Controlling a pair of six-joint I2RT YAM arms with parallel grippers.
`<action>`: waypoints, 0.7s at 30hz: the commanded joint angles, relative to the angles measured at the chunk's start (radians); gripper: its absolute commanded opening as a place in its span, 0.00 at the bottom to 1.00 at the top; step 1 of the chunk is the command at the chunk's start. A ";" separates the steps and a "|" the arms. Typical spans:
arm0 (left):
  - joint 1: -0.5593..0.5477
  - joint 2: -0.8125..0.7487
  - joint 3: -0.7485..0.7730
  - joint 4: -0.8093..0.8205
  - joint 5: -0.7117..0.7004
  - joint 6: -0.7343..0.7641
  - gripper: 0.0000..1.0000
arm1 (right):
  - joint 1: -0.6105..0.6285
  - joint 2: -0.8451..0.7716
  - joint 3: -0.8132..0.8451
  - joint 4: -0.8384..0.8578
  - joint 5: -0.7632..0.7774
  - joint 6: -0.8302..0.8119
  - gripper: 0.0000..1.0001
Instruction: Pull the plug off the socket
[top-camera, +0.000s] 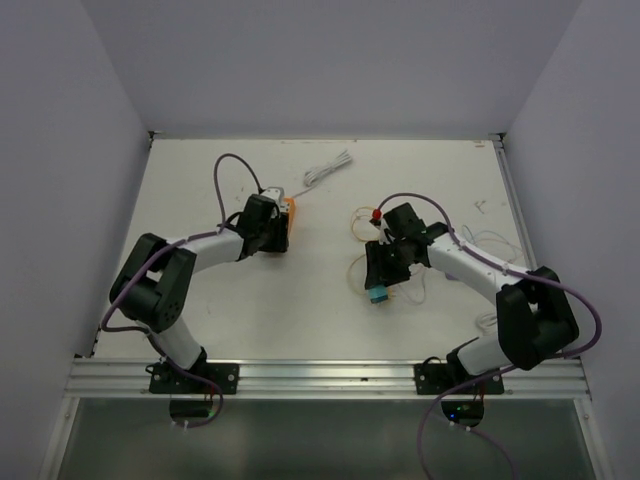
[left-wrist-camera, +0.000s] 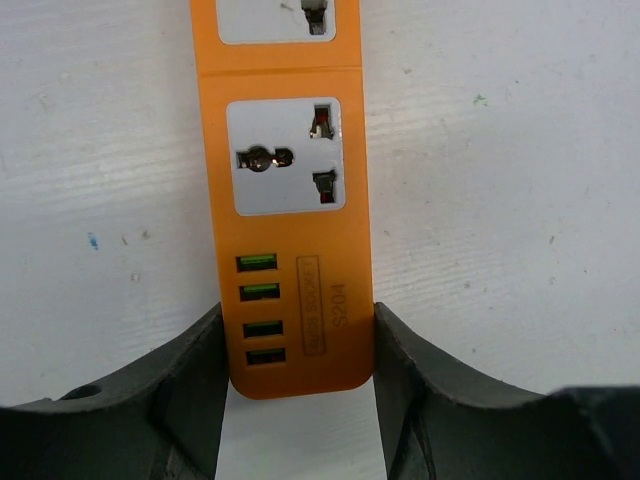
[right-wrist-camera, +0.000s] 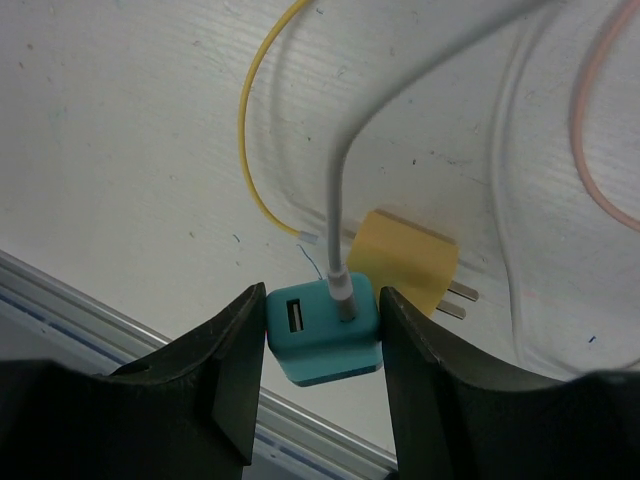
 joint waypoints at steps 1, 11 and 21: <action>0.034 0.003 0.015 -0.118 -0.074 -0.065 0.17 | 0.002 0.030 0.016 0.017 -0.015 0.009 0.12; 0.034 -0.069 0.011 -0.123 -0.121 -0.071 0.70 | 0.005 0.052 0.029 0.013 0.013 0.010 0.19; 0.034 -0.363 0.040 -0.195 -0.130 -0.045 0.89 | 0.022 0.003 0.033 0.004 0.056 0.010 0.64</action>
